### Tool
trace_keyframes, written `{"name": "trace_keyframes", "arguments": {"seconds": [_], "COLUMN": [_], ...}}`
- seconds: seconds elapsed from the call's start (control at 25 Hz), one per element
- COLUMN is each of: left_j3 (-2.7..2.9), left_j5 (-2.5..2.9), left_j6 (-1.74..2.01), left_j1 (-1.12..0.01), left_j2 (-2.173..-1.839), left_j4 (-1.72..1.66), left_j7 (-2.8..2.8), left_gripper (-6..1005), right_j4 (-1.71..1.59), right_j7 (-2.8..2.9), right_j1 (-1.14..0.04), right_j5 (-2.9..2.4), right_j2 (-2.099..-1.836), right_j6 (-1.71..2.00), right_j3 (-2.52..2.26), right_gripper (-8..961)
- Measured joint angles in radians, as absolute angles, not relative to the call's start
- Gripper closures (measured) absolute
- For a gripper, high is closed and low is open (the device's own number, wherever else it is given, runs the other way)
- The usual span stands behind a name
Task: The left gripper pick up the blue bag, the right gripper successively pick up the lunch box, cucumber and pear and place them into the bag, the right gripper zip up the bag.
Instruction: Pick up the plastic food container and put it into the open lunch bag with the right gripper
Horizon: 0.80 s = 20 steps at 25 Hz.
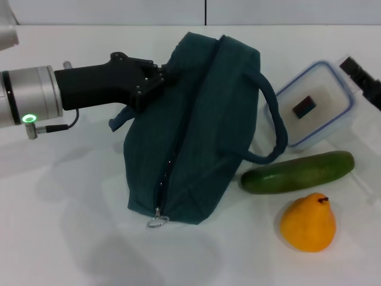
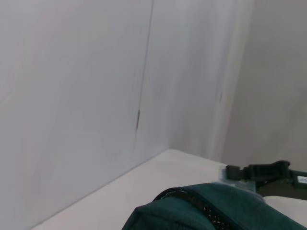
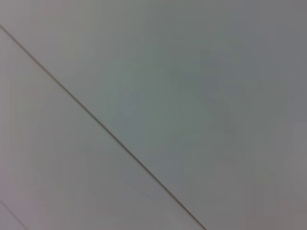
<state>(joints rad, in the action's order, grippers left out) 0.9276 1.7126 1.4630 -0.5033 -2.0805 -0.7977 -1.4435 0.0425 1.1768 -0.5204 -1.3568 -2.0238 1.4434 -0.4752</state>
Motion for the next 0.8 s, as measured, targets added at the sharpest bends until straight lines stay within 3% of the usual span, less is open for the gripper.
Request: {"name": "trace_keyframes", "arguments": {"seconds": [0.48, 0.8], "left_j3": [0.919, 0.919], "left_j5": [1.684, 1.687], "left_j6": [1.464, 1.461], "left_j1": [-0.5, -0.502], "left_j2": [-2.083, -2.082], "left_j4": [-0.797, -0.798], "left_j7": [-1.408, -1.407], "left_gripper": [942, 941], "right_j4": [-0.063, -0.109], "right_j7": [1.166, 1.184], "right_j1": [-0.553, -0.655], "right_j5": [-1.344, -1.323], "right_j2": [-2.022, -2.019], "right_j6": [1.581, 1.621], "right_j3": [-0.467, -0.474], "right_gripper": [856, 855]}}
